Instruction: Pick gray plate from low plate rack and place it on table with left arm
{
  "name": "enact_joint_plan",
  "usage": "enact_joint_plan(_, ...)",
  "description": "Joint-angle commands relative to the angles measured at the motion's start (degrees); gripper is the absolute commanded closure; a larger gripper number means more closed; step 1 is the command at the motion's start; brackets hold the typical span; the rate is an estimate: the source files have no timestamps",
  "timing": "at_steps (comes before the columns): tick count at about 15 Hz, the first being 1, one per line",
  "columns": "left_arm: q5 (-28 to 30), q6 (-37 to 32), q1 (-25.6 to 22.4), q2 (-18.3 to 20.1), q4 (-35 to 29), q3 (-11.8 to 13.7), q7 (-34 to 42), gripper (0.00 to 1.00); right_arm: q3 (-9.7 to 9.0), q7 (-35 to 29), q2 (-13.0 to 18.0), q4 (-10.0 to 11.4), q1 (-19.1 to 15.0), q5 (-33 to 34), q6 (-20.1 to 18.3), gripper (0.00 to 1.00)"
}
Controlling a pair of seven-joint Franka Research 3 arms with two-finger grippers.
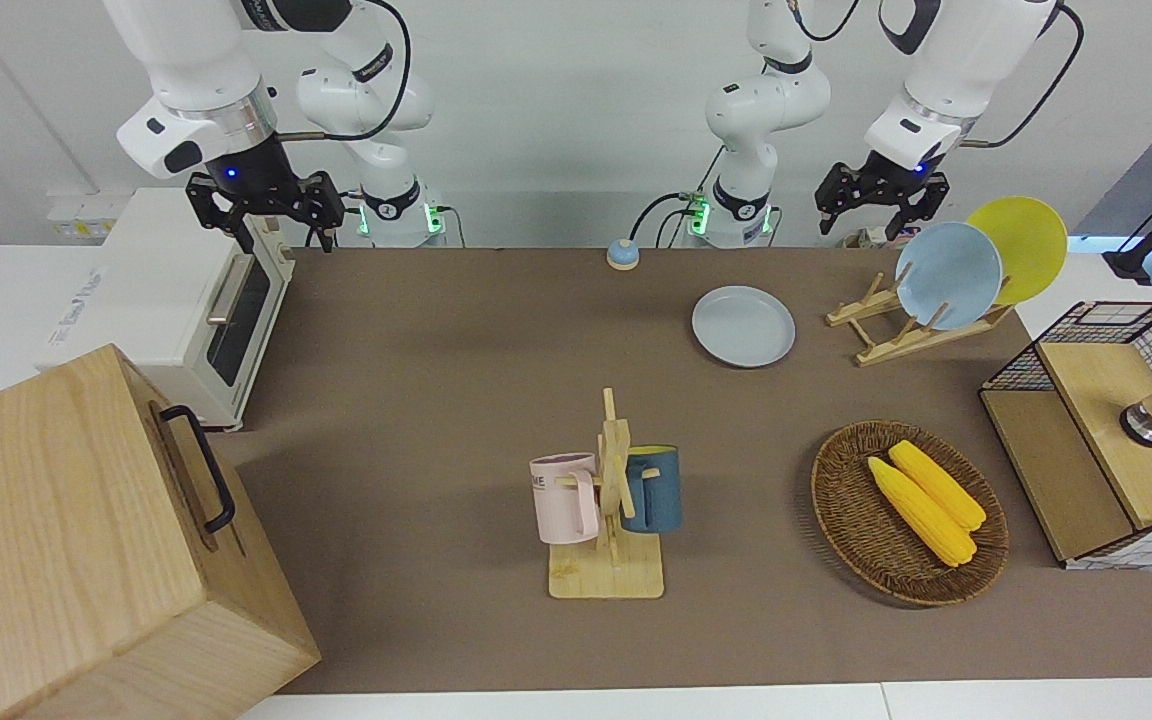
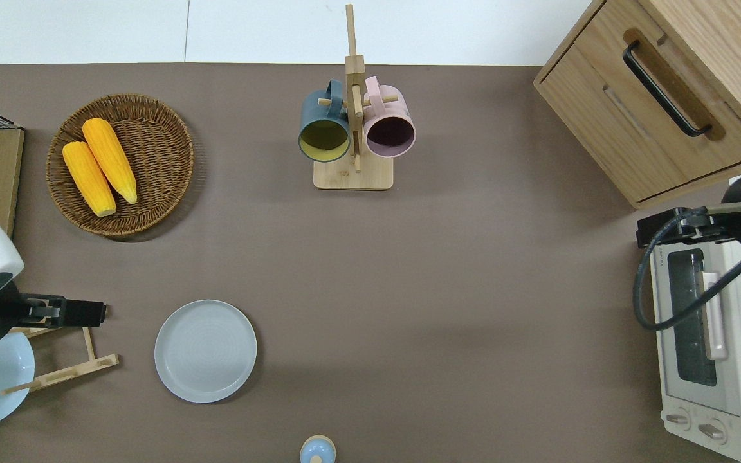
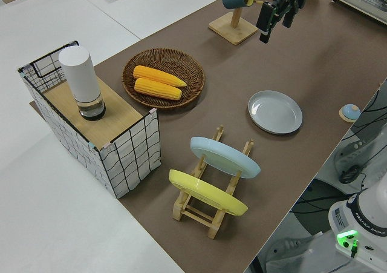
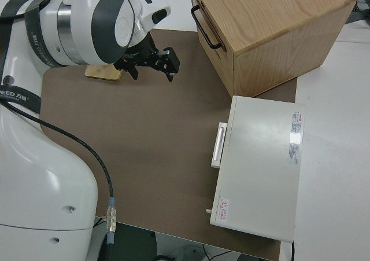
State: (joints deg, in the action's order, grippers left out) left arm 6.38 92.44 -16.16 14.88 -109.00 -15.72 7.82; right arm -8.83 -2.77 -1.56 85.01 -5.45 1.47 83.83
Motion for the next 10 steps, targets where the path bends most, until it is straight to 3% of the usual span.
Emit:
enact_joint_plan(1,-1.20,-0.25,-0.27,0.24,0.72,-0.27,-0.78,0.00,0.22,-0.22,-0.11,-0.29,0.26,-0.16,-0.34,0.017)
enact_joint_plan(4,-1.20,-0.16,0.86,0.24,0.63,0.69,-0.87,0.00,0.22,-0.22,-0.11,-0.29,0.26,-0.16,-0.34,0.017)
enact_joint_plan(5,-1.20,-0.07,2.87,0.15,0.63,1.91,-0.87,0.00,0.22,-0.22,-0.11,-0.29,0.26,-0.16,-0.34,0.017)
enact_joint_plan(7,-1.90,0.37,7.88,-0.20,0.63,7.70,-0.78,0.00,0.22,-0.22,-0.11,-0.29,0.26,-0.16,-0.34,0.017)
enact_joint_plan(10,-2.16,1.60,10.27,-0.90,0.63,9.21,-0.87,0.00,0.22,-0.22,-0.11,-0.29,0.26,-0.16,-0.34,0.017)
